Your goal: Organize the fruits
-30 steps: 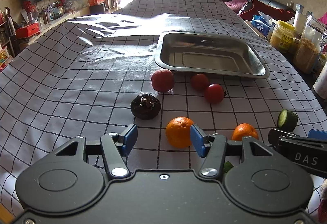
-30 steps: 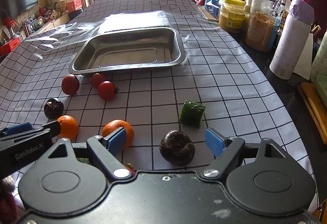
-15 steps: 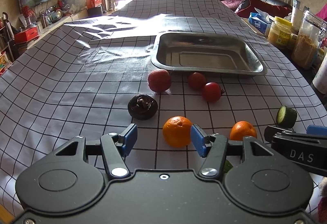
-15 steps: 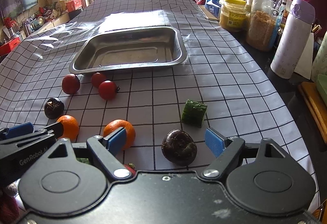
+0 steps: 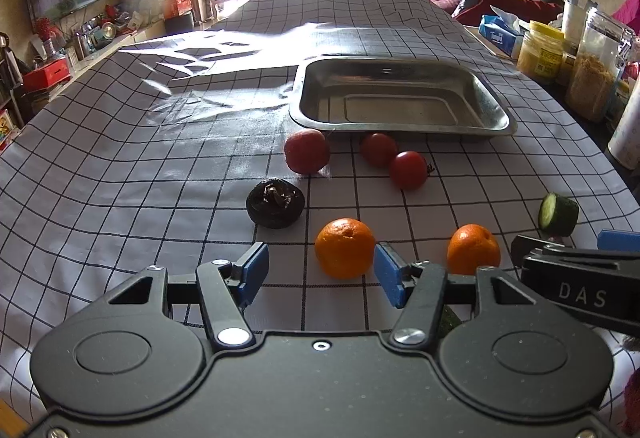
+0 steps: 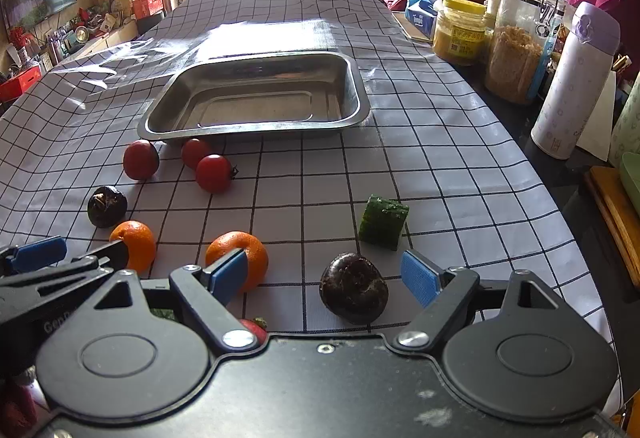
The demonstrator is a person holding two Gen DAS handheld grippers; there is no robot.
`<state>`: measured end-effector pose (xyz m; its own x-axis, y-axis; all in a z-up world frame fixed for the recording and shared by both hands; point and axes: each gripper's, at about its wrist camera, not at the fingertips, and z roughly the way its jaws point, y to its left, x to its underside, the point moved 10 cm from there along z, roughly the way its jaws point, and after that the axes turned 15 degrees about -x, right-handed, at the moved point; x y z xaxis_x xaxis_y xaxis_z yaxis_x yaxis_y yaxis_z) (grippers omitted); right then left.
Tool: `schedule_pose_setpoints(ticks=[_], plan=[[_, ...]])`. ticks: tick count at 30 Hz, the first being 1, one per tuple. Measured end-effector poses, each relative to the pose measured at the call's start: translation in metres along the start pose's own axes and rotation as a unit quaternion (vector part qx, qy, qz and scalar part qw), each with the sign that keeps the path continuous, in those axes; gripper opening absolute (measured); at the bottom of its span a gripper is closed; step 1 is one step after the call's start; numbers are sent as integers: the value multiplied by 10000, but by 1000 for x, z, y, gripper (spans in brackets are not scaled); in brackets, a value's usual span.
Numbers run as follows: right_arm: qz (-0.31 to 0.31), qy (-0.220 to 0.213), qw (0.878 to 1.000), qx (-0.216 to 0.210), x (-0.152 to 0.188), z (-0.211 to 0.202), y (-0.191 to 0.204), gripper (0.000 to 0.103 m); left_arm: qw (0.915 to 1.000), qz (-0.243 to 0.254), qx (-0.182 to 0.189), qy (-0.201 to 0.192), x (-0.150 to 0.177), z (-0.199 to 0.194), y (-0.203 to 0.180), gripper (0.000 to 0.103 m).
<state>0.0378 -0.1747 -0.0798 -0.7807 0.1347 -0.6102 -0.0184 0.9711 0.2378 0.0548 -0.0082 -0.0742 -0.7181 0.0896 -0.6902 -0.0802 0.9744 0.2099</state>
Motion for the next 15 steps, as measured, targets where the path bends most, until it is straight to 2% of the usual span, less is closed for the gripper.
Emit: schedule_pose_setpoints(ticks=[8, 15], plan=[[-87, -57, 9999, -135, 5, -5, 6, 86, 9999, 48, 18, 88, 9, -3, 5, 63], [-7, -318, 9994, -151, 6, -15, 6, 86, 9997, 35, 51, 232, 15, -2, 7, 63]])
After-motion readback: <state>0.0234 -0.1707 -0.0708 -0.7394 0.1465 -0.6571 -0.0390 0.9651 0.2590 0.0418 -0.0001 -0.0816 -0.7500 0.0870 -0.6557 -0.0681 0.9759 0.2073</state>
